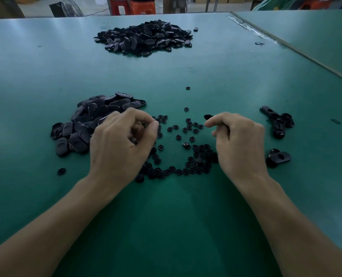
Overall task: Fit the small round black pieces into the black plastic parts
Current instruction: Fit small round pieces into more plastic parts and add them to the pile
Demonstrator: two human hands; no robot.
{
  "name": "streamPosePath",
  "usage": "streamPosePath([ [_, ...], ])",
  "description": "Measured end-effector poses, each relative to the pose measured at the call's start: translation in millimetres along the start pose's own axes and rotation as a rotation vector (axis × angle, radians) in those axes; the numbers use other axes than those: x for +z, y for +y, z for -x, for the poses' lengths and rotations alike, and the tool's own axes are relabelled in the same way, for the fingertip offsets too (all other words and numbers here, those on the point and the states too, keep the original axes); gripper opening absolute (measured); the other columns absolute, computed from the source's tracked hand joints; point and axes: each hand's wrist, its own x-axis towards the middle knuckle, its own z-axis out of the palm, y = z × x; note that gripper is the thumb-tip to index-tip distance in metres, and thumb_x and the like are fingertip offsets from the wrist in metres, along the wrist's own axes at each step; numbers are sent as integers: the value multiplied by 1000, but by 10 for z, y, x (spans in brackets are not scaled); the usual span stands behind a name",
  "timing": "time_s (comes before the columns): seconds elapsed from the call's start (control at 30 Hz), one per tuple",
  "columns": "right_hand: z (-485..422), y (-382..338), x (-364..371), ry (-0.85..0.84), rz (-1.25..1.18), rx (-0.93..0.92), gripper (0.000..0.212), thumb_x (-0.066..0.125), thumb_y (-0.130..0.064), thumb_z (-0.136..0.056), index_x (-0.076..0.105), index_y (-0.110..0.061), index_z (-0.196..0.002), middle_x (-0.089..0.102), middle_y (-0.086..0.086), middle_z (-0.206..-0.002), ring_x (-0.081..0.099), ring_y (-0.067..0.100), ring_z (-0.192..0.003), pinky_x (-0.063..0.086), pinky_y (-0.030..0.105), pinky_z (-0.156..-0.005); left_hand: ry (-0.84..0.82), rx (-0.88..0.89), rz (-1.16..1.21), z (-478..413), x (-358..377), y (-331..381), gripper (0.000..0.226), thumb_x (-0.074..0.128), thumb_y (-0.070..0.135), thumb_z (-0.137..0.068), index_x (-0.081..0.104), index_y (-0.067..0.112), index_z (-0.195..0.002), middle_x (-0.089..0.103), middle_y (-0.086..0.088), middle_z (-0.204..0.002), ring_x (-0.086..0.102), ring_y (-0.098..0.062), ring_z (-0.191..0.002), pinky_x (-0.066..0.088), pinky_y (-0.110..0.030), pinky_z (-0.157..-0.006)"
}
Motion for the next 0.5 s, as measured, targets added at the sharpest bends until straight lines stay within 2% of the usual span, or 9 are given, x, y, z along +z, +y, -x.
streamPosePath([
  [0.07, 35, -55, 49, 4, -113, -40, 26, 54, 4, -95, 65, -19, -90, 70, 1, -78, 54, 2, -55, 40, 11, -52, -64, -1, 104, 25, 22, 59, 12, 63, 38, -92, 67, 27, -87, 61, 12, -67, 58, -9, -60, 48, -26, -55],
  [0.17, 99, -165, 136, -42, -265, -77, 31, 56, -1, -95, 44, -30, -95, 69, -2, -82, 65, 6, -70, 49, 22, -58, -128, -99, 256, 8, 21, 58, 13, 61, 46, -90, 63, 33, -87, 63, 7, -58, 56, -7, -50, 38, -11, -52],
  [0.3, 145, -226, 230, -88, -290, -194, 17, 65, 0, -90, 61, -17, -92, 68, -5, -78, 63, 12, -70, 50, 33, -65, -175, -194, 390, -9, 28, 26, 18, 59, 52, -87, 64, 35, -95, 69, 9, -62, 46, -3, -43, 35, -12, -49],
  [0.4, 154, -229, 237, -95, -318, -229, 13, 67, -2, -88, 65, -14, -86, 64, -8, -72, 57, 11, -65, 46, 26, -60, -187, -158, 387, -17, 41, 28, 4, 66, 38, -90, 66, 36, -94, 70, 17, -68, 54, 0, -48, 36, -9, -51],
  [0.5, 154, -232, 231, -108, -335, -223, 15, 71, -4, -86, 68, -19, -87, 60, -15, -72, 55, 4, -66, 41, 12, -60, -183, -149, 368, -32, 46, 9, 9, 68, 25, -90, 70, 34, -87, 73, 17, -79, 63, 3, -62, 41, -8, -57],
])
